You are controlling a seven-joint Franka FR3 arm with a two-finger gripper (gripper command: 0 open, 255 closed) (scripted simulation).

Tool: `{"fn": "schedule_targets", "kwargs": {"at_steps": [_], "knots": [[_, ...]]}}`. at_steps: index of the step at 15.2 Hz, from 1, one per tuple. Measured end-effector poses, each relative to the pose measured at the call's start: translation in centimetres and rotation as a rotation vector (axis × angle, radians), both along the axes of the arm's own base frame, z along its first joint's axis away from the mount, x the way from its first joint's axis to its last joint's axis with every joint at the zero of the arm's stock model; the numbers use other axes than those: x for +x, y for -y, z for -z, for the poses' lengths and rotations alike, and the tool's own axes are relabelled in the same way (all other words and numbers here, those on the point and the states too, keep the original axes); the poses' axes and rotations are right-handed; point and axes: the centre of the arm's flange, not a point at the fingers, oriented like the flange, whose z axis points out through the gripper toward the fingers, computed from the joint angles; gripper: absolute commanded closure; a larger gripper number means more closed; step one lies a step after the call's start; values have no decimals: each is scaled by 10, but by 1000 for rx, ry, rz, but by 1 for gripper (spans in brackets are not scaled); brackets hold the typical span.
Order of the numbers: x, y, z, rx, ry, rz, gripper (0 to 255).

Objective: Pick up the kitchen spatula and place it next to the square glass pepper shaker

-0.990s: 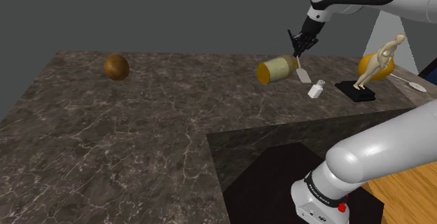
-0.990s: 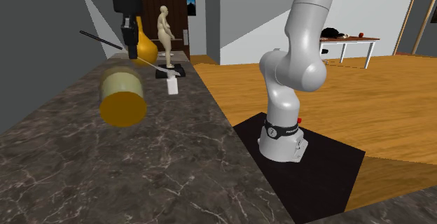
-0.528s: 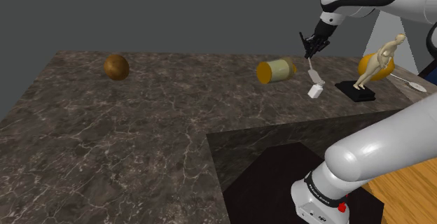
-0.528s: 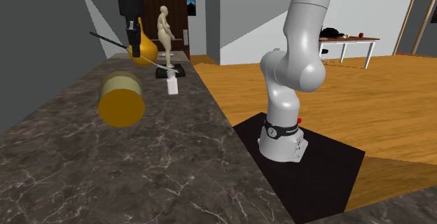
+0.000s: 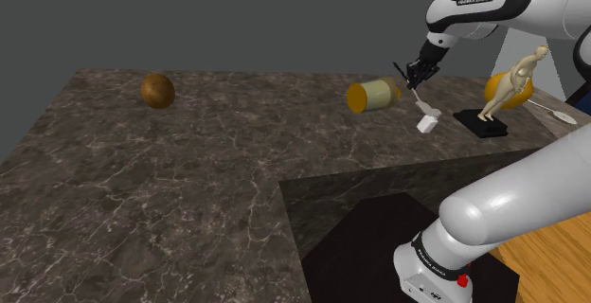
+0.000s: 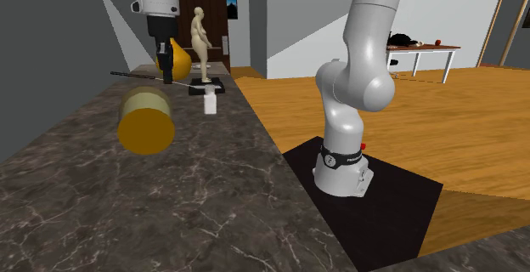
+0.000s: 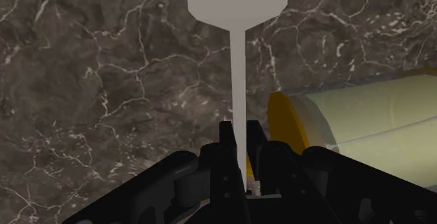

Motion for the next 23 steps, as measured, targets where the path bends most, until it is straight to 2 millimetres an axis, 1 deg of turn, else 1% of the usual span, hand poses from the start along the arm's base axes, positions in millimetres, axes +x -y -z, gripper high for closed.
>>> {"fn": "schedule_targets", "kwargs": {"at_steps": [14, 21, 22, 23], "knots": [[0, 0, 73, -3, 3, 1, 255], [-4, 4, 78, -30, 50, 8, 255], [-3, 8, 77, -29, 50, 8, 255], [-2, 7, 78, -31, 50, 9, 255]]}}
